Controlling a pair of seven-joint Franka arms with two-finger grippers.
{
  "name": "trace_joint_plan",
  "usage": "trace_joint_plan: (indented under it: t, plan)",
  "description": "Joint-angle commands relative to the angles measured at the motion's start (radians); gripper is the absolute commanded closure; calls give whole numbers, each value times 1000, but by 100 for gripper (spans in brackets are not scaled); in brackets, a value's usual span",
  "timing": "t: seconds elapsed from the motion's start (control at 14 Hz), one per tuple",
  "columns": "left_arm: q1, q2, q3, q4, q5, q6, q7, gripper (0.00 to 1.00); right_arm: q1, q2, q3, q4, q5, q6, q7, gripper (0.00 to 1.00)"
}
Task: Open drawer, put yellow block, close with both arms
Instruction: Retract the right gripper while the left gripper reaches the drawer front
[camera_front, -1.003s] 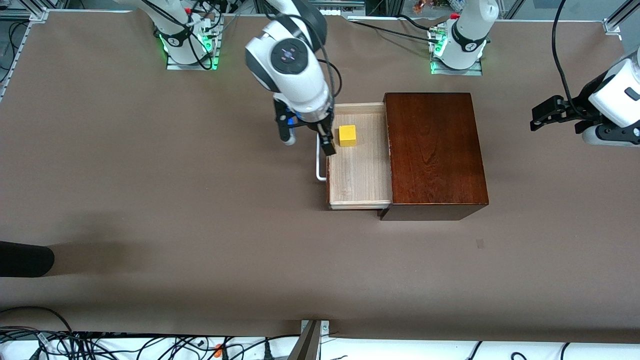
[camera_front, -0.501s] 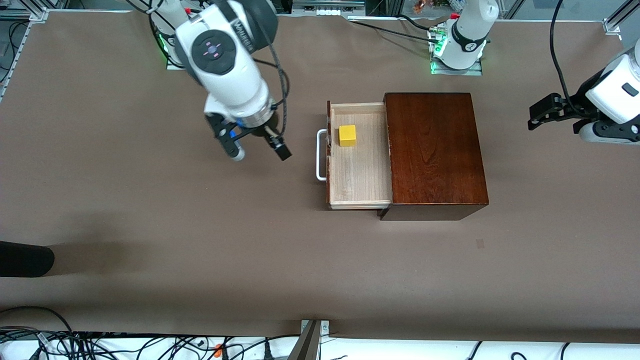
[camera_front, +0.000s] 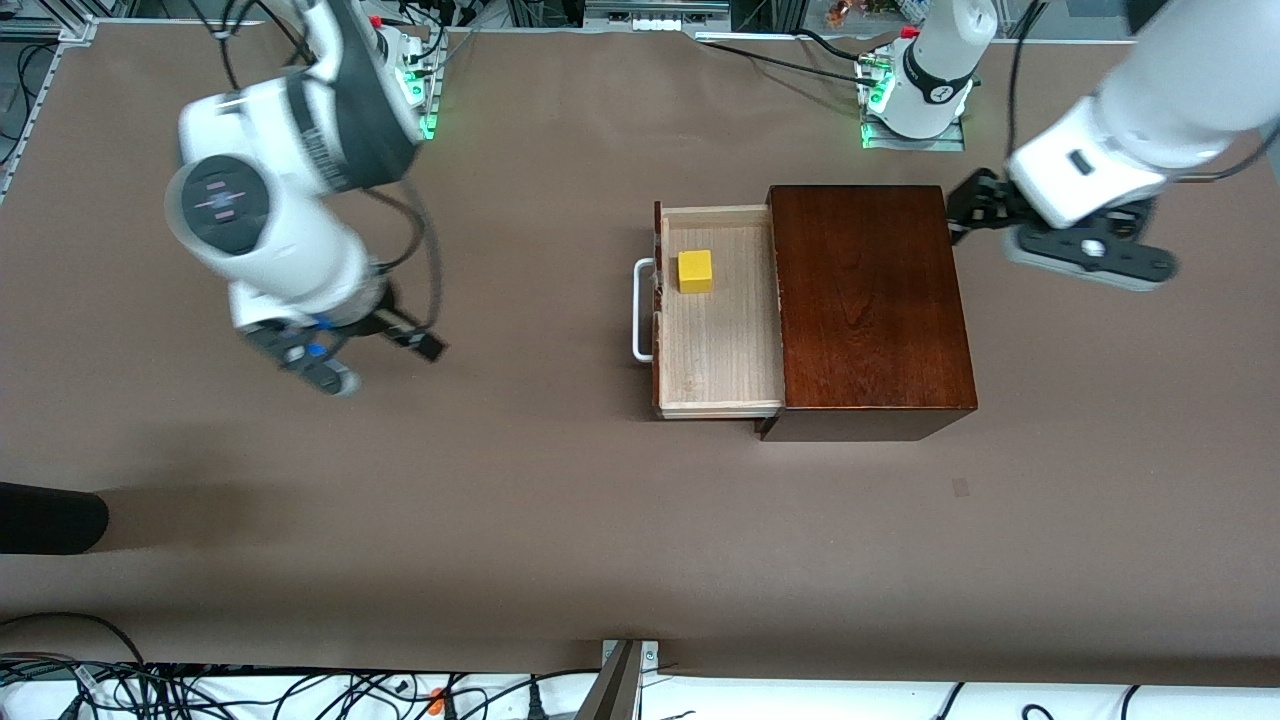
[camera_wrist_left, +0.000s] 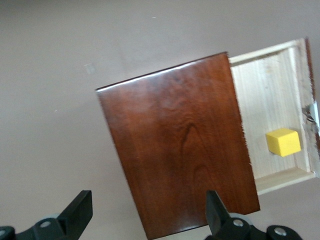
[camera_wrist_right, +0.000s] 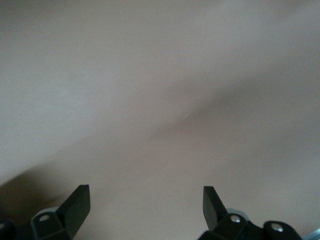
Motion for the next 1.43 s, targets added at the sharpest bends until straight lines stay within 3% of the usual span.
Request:
trace_joint_plan:
  t: [0.0, 0.14, 0.5, 0.72, 0.93, 1.15, 1.36]
  plan:
    - [-87, 45, 6, 38, 25, -7, 13, 0, -39, -42, -72, -18, 10, -34, -289, 0]
    - [-136, 77, -14, 43, 10, 10, 22, 0, -93, -80, -77, -31, 10, -49, -486, 0]
    - [-275, 212, -161, 43, 19, 228, 275, 0, -237, -201, -45, -68, -9, -193, -775, 0]
    - [-351, 284, -175, 44, 18, 349, 520, 0, -384, -309, 90, -154, -48, -175, -794, 0]
    - [-432, 408, -175, 138, 22, 414, 651, 0, -519, -424, 222, -338, -63, -7, -787, 0]
    - [-457, 549, -172, 218, 36, 420, 743, 0, -593, -488, 273, -332, -59, 3, -798, 0]
    - [-460, 600, -175, 209, 142, 460, 737, 0, -637, -493, 291, -309, -72, -133, -801, 0]
